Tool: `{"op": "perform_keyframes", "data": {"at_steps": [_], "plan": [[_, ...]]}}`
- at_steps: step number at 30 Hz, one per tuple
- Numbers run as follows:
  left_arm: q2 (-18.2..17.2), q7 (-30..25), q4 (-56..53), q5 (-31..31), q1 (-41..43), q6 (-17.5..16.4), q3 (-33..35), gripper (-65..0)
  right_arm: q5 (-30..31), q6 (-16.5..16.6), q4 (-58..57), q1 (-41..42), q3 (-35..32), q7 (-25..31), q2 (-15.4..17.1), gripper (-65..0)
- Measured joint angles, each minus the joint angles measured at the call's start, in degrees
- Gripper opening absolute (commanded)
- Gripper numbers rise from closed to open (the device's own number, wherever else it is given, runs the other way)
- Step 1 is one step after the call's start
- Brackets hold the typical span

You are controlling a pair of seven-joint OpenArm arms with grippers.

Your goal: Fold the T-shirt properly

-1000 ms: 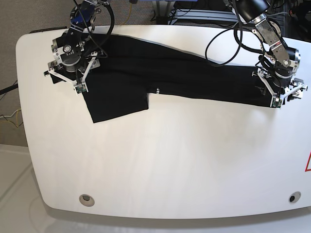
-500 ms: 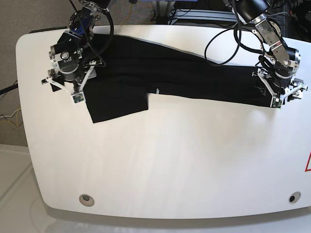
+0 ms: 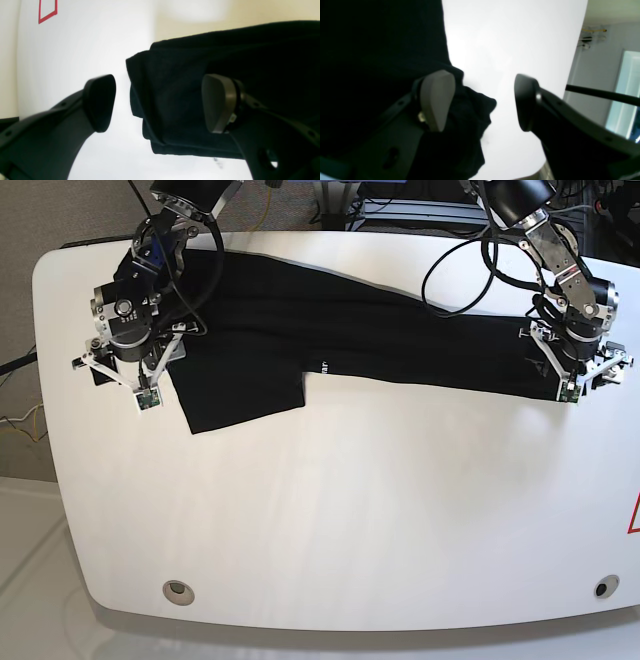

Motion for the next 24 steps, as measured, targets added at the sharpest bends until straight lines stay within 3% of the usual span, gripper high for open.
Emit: {"op": "perform_keyframes", "data": {"at_steps": [19, 24], "plan": [[0.0, 0.0, 0.0, 0.0, 0.1, 0.0, 0.0, -14.0, -0.5, 0.0, 0.0, -1.5, 0.3, -0.2, 0.0, -26.1], [0.0, 0.0, 0.0, 0.0, 0.1, 0.0, 0.0, -14.0, 0.3, 0.0, 0.0, -1.4, 0.2, 0.0, 1.3, -26.1]]}}
